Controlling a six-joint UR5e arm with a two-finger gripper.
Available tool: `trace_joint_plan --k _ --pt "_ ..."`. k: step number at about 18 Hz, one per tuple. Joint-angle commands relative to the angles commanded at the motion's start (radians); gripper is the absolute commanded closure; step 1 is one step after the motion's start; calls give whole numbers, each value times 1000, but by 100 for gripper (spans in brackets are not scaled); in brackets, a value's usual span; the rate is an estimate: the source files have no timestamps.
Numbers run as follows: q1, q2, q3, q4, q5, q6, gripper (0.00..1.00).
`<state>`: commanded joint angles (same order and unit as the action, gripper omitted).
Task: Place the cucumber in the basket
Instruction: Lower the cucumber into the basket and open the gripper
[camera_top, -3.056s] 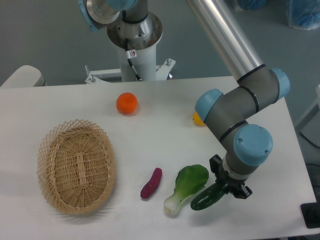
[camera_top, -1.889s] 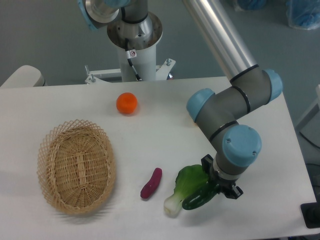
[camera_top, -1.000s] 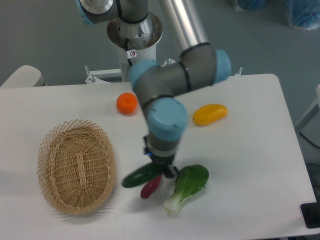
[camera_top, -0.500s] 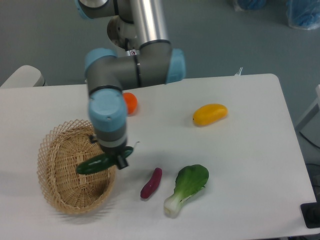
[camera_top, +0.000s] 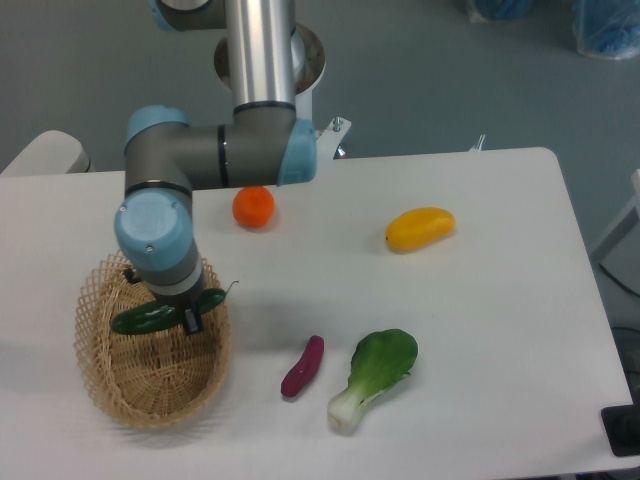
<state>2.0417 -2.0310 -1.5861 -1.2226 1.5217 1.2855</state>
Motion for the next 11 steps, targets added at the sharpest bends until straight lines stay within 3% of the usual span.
trace_joint_plan --k 3,4,6,7,11 --pt "0 -6 2 0 0 5 44" --pt "0 -8 2 2 0 5 25" --pt "0 -9 3 8 0 5 4" --pt "0 -9 3 14 0 5 0" --pt "0 -9 6 47 2 2 0"
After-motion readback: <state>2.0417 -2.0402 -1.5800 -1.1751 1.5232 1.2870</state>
